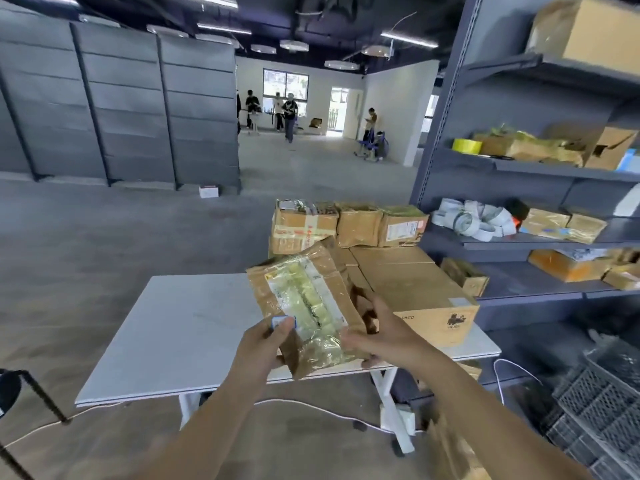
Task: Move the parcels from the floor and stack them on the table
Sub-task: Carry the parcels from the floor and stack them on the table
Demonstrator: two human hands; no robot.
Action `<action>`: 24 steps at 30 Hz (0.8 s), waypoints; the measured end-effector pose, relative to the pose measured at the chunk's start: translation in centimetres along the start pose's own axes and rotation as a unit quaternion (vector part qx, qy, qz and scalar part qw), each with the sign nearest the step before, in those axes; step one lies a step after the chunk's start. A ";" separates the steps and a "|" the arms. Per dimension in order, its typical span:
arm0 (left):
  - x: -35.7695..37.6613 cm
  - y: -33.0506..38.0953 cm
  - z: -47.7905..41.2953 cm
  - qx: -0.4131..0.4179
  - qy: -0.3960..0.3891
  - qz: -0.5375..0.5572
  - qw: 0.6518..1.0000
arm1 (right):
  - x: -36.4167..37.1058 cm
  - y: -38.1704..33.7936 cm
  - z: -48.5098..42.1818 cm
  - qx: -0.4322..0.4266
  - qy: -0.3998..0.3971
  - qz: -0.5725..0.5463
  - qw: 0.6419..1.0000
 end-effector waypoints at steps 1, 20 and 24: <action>-0.1 0.4 -2.1 -0.010 0.002 -0.001 1.000 | -0.7 0.2 -1.8 0.001 0.013 -0.001 1.000; 2.4 8.9 -27.2 0.067 -0.047 -0.256 0.963 | -9.1 4.5 -24.8 -0.032 -0.009 0.291 0.956; 2.0 9.3 -29.6 0.088 0.019 -0.235 0.968 | -10.2 6.0 -28.1 -0.075 -0.011 0.291 0.954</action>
Point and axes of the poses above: each hand's wrist, its own z-axis away from the middle knuckle, its own x-axis out of the palm, y = z × x, the point moved 10 cm from there along -z, towards the middle knuckle, and after that the axes turned 11 degrees about -x, right-handed, at the moved point
